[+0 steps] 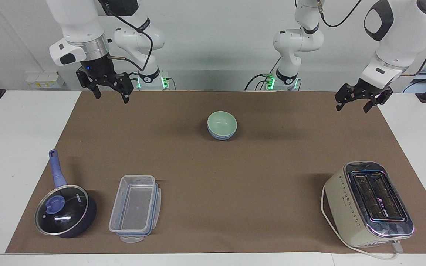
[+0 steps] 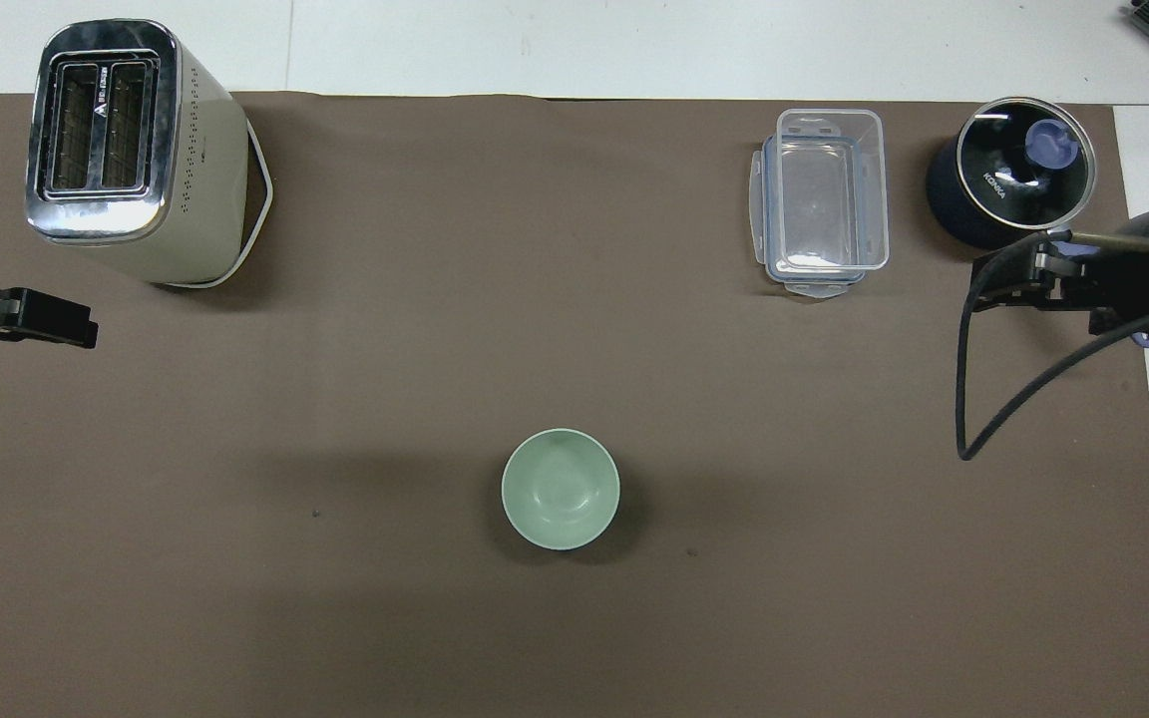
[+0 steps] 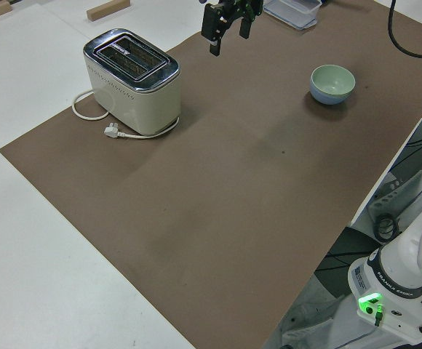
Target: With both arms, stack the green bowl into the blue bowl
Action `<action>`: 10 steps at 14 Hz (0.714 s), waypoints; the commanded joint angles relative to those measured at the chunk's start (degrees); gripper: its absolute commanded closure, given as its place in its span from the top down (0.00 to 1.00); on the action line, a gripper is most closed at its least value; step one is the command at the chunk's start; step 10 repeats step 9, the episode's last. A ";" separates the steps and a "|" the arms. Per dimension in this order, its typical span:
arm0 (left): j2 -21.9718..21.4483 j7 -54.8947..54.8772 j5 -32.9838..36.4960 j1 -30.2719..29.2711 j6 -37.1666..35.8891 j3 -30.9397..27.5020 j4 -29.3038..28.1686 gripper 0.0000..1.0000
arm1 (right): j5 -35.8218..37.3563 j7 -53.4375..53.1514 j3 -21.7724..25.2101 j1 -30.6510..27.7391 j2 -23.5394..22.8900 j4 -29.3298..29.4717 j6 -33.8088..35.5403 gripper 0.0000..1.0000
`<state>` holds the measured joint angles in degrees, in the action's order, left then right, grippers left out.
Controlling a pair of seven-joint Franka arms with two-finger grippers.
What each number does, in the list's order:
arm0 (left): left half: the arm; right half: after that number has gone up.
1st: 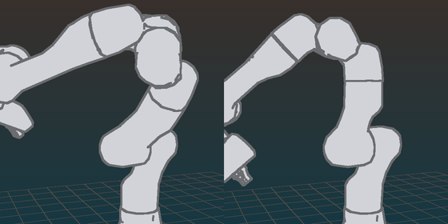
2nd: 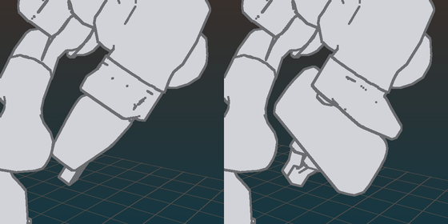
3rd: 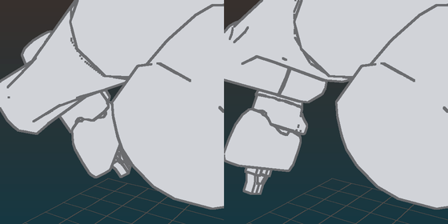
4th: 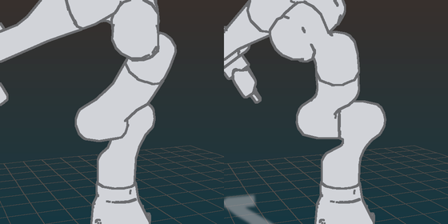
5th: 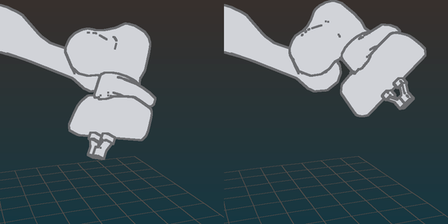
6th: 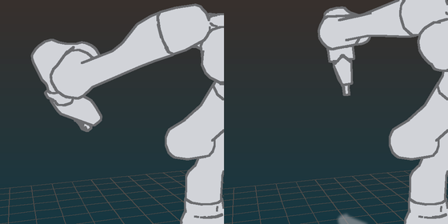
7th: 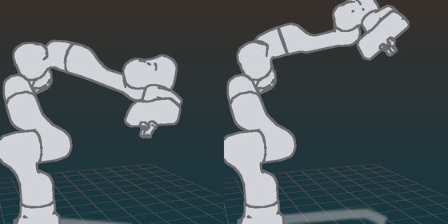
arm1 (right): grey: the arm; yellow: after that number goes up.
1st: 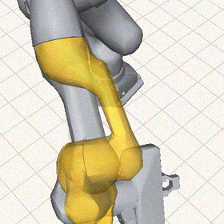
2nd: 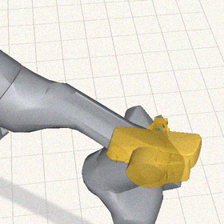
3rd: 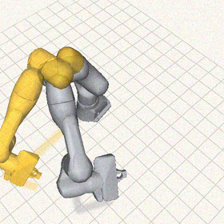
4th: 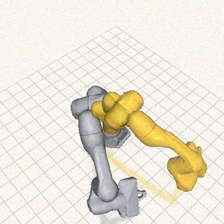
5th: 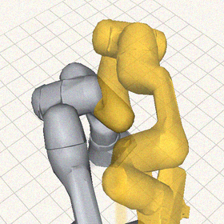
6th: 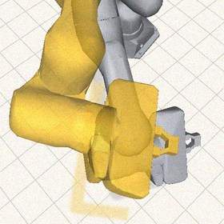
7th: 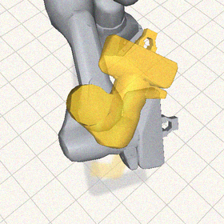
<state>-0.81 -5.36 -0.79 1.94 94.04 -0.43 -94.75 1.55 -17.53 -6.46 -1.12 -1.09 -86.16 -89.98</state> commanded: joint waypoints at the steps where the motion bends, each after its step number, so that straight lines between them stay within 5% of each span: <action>1: -0.33 -0.18 0.70 -0.27 -0.61 0.16 0.09 1.00 | -0.41 1.88 0.04 -0.64 -0.40 1.08 0.77 1.00; 10: -0.33 -0.18 0.70 -0.27 -0.61 0.16 0.00 1.00 | -0.41 2.32 0.04 -0.55 -0.32 1.08 1.30 1.00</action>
